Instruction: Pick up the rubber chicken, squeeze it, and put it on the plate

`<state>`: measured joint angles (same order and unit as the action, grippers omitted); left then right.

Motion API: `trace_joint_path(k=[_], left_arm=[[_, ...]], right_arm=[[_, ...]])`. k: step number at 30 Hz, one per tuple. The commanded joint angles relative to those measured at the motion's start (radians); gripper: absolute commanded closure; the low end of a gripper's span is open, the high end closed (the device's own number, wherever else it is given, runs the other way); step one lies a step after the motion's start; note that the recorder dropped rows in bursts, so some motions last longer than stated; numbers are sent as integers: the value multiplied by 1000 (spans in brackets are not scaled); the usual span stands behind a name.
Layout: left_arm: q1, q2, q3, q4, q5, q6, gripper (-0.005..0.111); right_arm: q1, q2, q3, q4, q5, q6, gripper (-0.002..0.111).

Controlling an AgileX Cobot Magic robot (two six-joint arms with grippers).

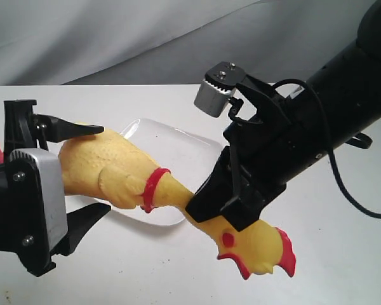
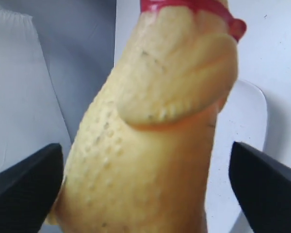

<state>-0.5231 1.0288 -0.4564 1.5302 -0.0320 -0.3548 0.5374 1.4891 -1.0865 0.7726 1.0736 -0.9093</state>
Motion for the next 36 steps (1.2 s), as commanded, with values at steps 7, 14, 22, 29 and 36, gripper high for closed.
trace_joint_path(k=[7,14,22,29,36], left_arm=[[-5,-5,-3,-78,-222,-11,41],[-5,-5,-3,-5,-174,-42,78],[-5,-5,-3,-5,-62,-63,106],[-5,-5,-3,-5,-41,-36,106],[-5,-52,-53,-8,19,-94,52]], right_arm=[[0,-6,-9,24,-61,18,108],[0,-6,-9,24,-64,20,108],[0,-6,-9,24,-64,20,108],[0,-6,-9,24,-64,25,108],[0,-6,-9,24,-68,25,108]])
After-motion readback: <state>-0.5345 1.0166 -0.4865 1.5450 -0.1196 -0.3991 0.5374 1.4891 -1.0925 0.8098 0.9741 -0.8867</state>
